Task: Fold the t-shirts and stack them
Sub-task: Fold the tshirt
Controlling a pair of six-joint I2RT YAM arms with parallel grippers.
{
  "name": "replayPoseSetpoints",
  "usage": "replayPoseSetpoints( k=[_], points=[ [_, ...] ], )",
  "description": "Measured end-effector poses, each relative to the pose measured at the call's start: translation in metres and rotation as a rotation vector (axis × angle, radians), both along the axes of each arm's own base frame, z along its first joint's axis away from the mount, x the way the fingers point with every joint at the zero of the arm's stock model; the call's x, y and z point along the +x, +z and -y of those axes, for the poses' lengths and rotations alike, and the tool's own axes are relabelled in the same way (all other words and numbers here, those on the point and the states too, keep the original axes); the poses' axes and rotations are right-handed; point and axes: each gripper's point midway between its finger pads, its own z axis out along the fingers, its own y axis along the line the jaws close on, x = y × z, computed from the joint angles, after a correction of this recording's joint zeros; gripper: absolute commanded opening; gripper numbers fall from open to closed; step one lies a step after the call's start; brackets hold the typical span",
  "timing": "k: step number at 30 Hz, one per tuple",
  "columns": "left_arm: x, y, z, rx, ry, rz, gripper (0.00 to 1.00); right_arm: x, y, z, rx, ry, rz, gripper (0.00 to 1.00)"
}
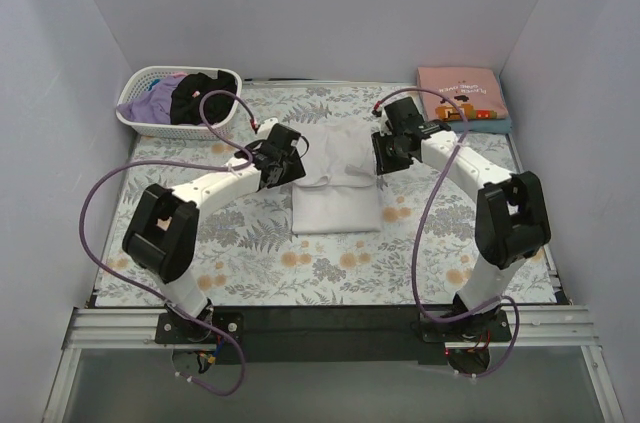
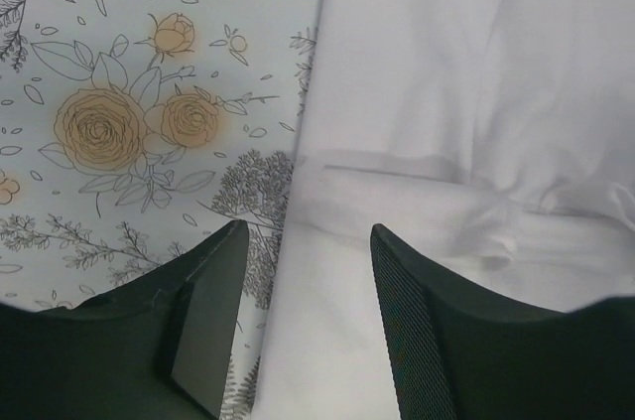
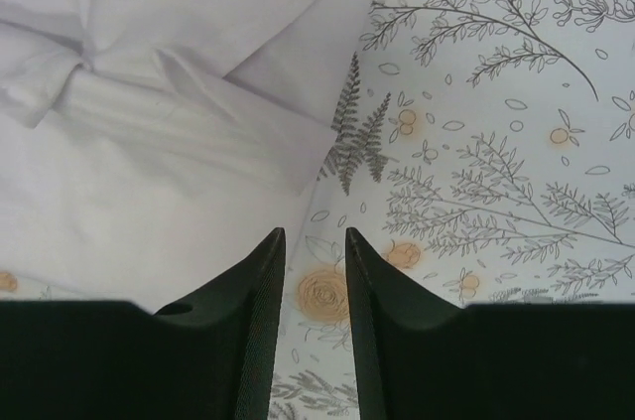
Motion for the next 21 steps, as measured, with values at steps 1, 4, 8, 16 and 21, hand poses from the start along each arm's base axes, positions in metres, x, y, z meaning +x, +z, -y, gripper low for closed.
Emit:
replayPoseSetpoints(
  k=[1, 4, 8, 16, 21],
  points=[
    [-0.003, 0.008, 0.002, -0.011, -0.005, 0.017, 0.51, -0.003, 0.007, -0.001, 0.003, 0.005, 0.024, 0.37],
    [-0.022, 0.034, 0.017, -0.054, -0.045, 0.073, 0.42, -0.018, 0.024, -0.012, 0.043, 0.042, 0.089, 0.33],
    [-0.056, 0.038, 0.05, -0.099, -0.136, 0.083, 0.33, -0.04, 0.026, -0.038, 0.108, 0.108, 0.116, 0.23],
    [-0.101, -0.046, 0.046, -0.011, -0.163, -0.12, 0.31, -0.055, -0.024, -0.069, 0.154, 0.153, 0.034, 0.22],
    [-0.103, -0.05, 0.045, -0.024, -0.152, -0.124, 0.3, -0.045, -0.044, -0.076, 0.153, 0.147, 0.026, 0.23]
  ],
)
